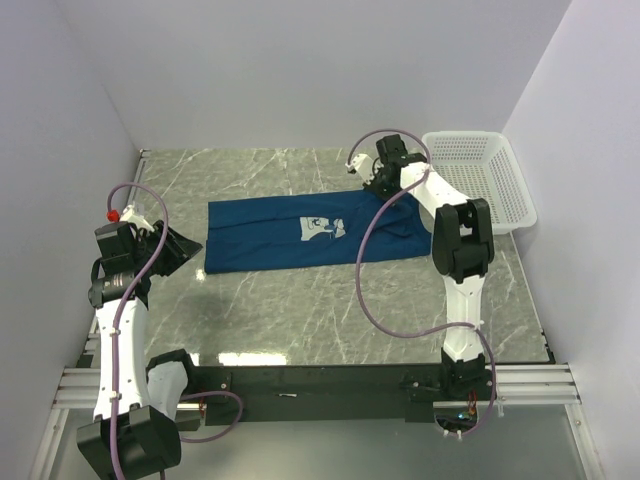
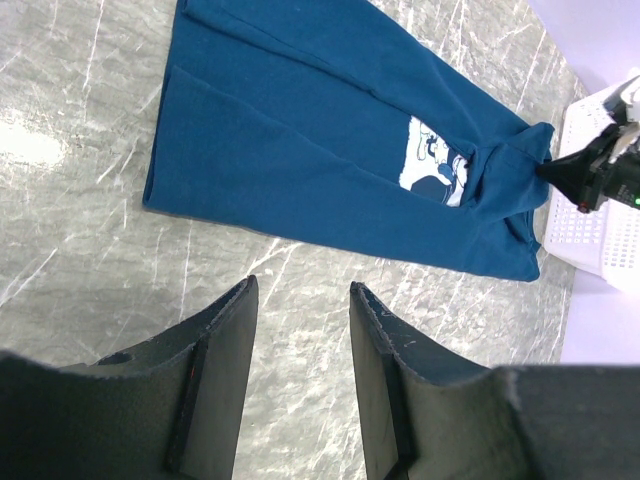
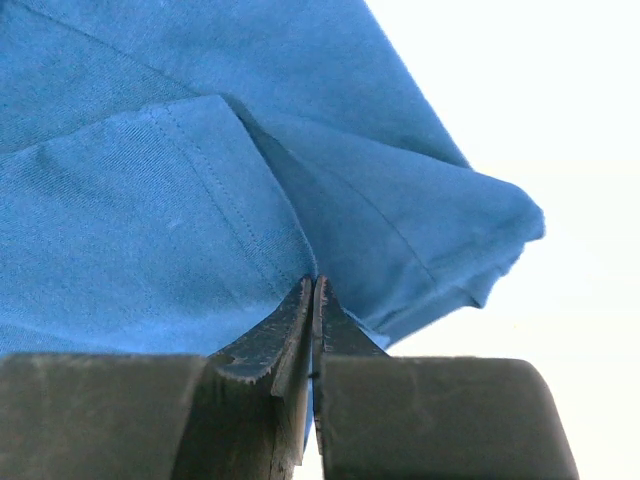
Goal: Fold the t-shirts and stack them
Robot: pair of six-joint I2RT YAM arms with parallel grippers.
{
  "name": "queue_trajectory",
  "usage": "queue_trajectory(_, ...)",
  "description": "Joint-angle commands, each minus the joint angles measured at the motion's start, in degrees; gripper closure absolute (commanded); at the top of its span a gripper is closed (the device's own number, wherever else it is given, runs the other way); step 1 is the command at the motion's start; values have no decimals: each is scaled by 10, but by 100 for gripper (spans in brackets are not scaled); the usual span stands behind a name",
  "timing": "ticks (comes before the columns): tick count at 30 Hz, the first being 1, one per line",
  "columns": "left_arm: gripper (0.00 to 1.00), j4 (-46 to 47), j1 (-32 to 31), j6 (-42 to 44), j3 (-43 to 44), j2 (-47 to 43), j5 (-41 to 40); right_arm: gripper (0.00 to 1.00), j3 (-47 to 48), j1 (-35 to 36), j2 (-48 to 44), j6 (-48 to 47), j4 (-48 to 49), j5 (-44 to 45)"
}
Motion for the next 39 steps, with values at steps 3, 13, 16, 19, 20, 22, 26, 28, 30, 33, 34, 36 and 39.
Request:
queue_trajectory(3,53,12,2,9,-4,0,6,95,-17,9,-63,-10,51,19)
queue_trajectory(13,53,11,2,9,-4,-2,6,95,-21,17,-74,-15,61,23)
queue_trajectory(16,53,12,2,9,-4,-1,6,95,-33,23,-84,-16,73,22)
queue_trajectory(19,53,13,2,9,-5,-1,6,95,-38,29,-91,-18,78,25)
queue_trajectory(20,53,12,2,9,-4,-1,6,95,-38,34,-91,-18,79,25)
queue_trajectory(22,53,12,3,9,-4,-2,5,94,-37,36,-92,-20,83,29)
queue_trajectory(26,53,11,3,9,-3,-3,6,94,-34,42,-90,-23,85,34)
queue_trajectory(28,53,11,3,9,-3,-2,6,94,-35,44,-92,-22,91,34)
queue_trajectory(30,53,12,2,9,-4,-2,6,94,-33,45,-92,-21,94,34)
queue_trajectory(33,53,13,2,9,-4,-2,6,94,-33,47,-91,-22,96,47)
queue_trajectory(34,53,12,2,9,-5,-2,6,93,-33,49,-91,-21,97,48)
queue_trajectory(36,53,12,2,9,-4,-3,6,93,-33,51,-90,-22,101,55)
queue_trajectory(39,53,13,2,9,-4,-1,6,93,-31,56,-86,-15,116,74)
